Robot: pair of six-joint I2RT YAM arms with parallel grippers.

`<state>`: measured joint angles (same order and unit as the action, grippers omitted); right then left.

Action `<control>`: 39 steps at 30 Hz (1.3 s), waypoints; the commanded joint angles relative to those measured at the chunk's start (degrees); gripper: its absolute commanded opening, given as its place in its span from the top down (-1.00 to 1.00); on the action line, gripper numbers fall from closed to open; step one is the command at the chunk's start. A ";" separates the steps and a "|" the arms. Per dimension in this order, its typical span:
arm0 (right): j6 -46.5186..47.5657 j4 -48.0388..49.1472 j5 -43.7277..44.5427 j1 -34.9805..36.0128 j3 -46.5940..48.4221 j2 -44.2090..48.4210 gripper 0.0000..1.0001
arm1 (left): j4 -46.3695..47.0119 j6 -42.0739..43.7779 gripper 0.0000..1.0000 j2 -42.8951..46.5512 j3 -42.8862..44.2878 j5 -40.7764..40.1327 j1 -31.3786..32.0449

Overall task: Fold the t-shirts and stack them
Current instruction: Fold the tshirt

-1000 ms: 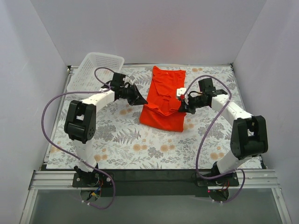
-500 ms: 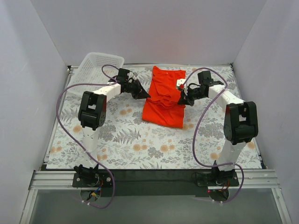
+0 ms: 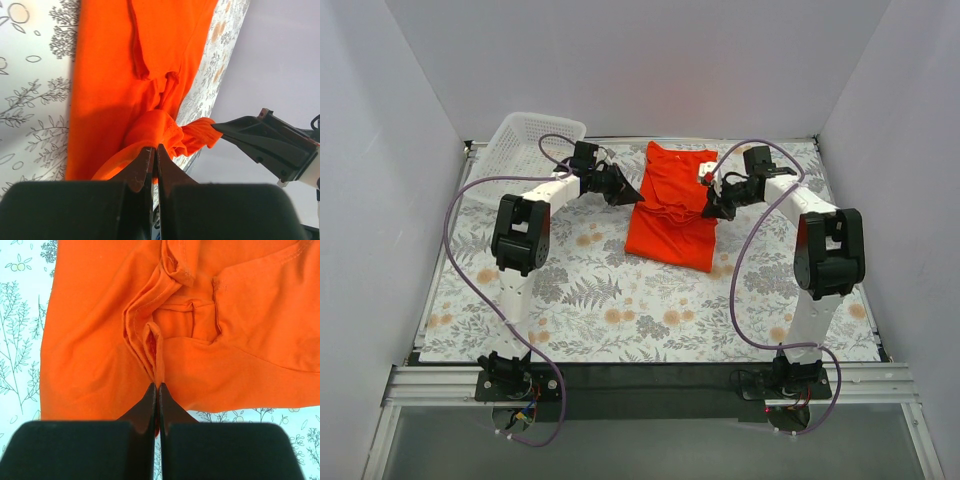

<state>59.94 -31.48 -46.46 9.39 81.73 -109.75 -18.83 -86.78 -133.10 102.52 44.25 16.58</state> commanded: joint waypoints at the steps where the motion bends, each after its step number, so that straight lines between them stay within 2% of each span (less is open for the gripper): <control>1: -0.97 0.11 -1.01 -0.25 2.99 -1.07 0.97 | 0.02 -1.02 1.00 -0.23 2.07 1.19 -0.49; 13: -1.76 0.02 0.84 -0.25 5.63 -3.97 0.96 | 0.11 -2.51 1.00 -2.87 5.23 1.01 -0.58; 16: -2.81 0.28 1.89 -0.16 6.50 -4.94 0.83 | 0.02 -3.22 1.00 -3.39 5.94 0.66 -0.67; 17: -3.51 0.46 2.42 -0.16 6.86 -5.46 0.77 | 0.11 -3.48 0.93 -3.48 6.02 0.66 -0.67; 18: -5.52 1.59 3.64 -0.16 7.12 -5.64 0.63 | 0.11 -4.00 0.62 -3.83 6.29 0.49 -0.67; 19: -7.80 2.99 4.70 -0.25 6.78 -5.56 0.40 | 0.11 -4.36 0.46 -4.01 6.98 0.49 -0.76; 20: -9.82 4.75 5.93 -0.25 6.16 -5.38 0.30 | 0.20 -4.71 0.22 -4.19 7.43 0.14 -0.76; 21: -11.76 9.90 9.07 -0.16 5.37 -4.34 0.10 | 0.20 -5.15 0.00 -4.36 7.87 -0.21 -0.76; 22: -17.78 12.82 11.10 -0.16 4.06 -3.37 0.04 | 0.46 -5.32 -0.28 -4.36 9.09 -0.74 -0.85; 24: -23.00 18.54 18.02 -0.25 0.46 -0.22 -0.09 | 0.72 -5.41 -0.41 -3.75 10.24 -2.05 -1.11; 26: -30.12 24.09 22.09 -0.16 -1.04 2.34 -0.17 | 1.08 -4.28 -0.43 -2.35 12.08 -3.55 -1.28; 29: -34.27 24.54 24.48 -0.33 -2.80 4.63 -0.13 | 1.43 1.07 -0.44 1.86 12.27 -6.19 -1.29; 31: -34.28 22.54 19.15 -0.42 -4.91 5.86 -0.09 | 1.60 7.81 -0.44 7.20 10.08 -8.64 -1.29; 32: -33.23 20.52 15.90 -0.51 -5.61 6.91 -0.03 | 1.86 9.94 -0.44 9.76 5.63 -9.35 -1.29; 33: -30.79 18.15 7.17 -0.42 -6.49 7.27 0.00 | 2.04 12.49 -0.44 11.96 3.15 -9.97 -1.29; 36: -22.95 8.74 -7.55 0.01 -7.55 7.54 0.13 | 4.15 20.76 -0.44 21.54 -10.20 -12.51 -1.11; 38: -19.62 3.74 -8.04 1.59 -8.78 7.97 0.13 | 4.33 25.49 -0.44 27.85 -16.01 -13.22 -0.76; 39: -18.38 2.93 -7.17 2.90 -10.00 8.59 0.09 | 4.33 26.39 -0.44 29.89 -22.21 -13.05 -0.50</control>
<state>35.38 -19.33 -44.82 9.72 74.46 -103.31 -15.59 -70.74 -112.12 89.30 33.67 15.59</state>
